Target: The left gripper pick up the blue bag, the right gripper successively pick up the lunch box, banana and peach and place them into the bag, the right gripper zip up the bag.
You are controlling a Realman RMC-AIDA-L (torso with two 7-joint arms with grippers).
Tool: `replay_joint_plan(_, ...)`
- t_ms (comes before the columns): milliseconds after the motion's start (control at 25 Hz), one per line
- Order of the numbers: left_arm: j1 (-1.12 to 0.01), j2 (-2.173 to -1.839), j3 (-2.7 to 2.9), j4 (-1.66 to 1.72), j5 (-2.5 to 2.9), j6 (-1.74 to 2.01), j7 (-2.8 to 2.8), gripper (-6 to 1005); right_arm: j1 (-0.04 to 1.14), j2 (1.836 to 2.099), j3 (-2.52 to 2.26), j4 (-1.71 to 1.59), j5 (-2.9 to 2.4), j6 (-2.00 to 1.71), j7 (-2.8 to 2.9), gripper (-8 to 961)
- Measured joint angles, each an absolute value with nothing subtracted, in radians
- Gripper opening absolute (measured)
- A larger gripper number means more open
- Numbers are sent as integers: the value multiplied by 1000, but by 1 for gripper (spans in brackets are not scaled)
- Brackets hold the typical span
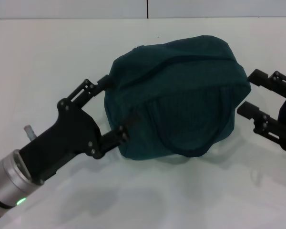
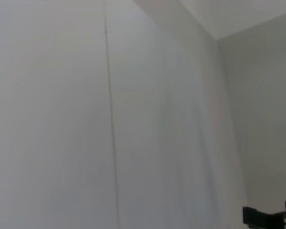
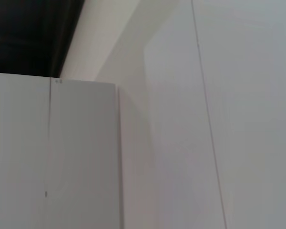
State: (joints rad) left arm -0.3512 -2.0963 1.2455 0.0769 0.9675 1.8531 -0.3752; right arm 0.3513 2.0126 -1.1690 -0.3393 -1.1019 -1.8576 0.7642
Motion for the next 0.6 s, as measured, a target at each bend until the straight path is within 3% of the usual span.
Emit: replay_joint_plan(600,-351,-2085,1320,115,1004,1883,-377,803,353,2008,-1181,-341,-1158,-1901,761,634)
